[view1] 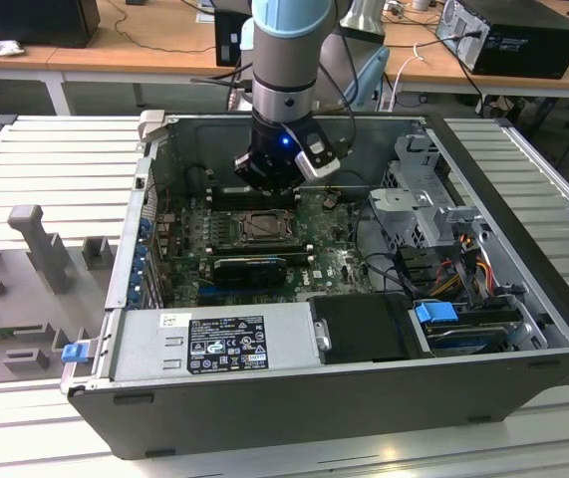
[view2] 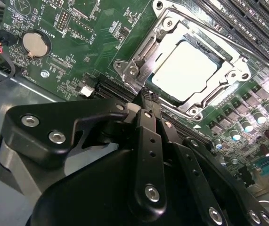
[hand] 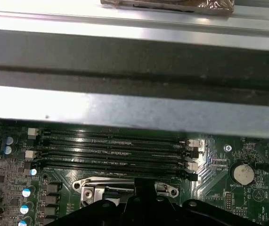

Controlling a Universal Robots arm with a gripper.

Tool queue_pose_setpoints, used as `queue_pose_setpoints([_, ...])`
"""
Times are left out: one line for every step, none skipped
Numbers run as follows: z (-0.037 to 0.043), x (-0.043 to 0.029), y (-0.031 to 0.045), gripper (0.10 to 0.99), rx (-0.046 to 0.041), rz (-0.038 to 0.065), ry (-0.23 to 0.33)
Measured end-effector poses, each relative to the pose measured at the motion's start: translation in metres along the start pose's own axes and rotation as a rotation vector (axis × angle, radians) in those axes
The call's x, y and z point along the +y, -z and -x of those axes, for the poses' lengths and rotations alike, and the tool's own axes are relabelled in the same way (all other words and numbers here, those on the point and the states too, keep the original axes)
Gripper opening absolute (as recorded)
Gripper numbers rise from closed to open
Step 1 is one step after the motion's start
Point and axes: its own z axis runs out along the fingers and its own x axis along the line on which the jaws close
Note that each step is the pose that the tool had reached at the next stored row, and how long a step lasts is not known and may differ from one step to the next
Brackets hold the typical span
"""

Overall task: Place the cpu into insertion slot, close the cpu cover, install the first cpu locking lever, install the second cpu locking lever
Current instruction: 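Install the second cpu locking lever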

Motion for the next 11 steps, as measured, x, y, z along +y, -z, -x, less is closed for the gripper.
queue_pose_setpoints([0.0000, -0.0003, 0.0002, 0.106, 0.0001, 0.000, 0.000])
queue_pose_setpoints([0.0000, -0.0004, 0.0009, 0.106, 0.0001, 0.000, 0.000])
queue_pose_setpoints([0.0000, -0.0004, 0.0016, 0.106, -0.0001, 0.001, 0.000])
queue_pose_setpoints([0.0000, -0.0002, 0.0026, 0.106, 0.0000, 0.001, 0.000])
queue_pose_setpoints([0.0000, -0.0001, 0.0041, 0.106, -0.0001, 0.001, 0.000])
queue_pose_setpoints([0.0001, 0.0001, 0.0056, 0.106, -0.0001, 0.001, 0.000])
queue_pose_setpoints([0.0001, 0.0004, 0.0083, 0.106, -0.0001, 0.001, 0.000])
queue_pose_setpoints([0.0002, 0.0009, 0.0125, 0.106, 0.0000, 0.001, 0.000])
queue_pose_setpoints([0.0003, 0.0014, 0.0175, 0.106, -0.0001, 0.001, 0.000])
queue_pose_setpoints([0.0003, 0.0019, 0.0219, 0.106, -0.0001, 0.001, 0.000])
queue_pose_setpoints([0.0004, 0.0023, 0.0256, 0.106, 0.0000, 0.001, 0.000])
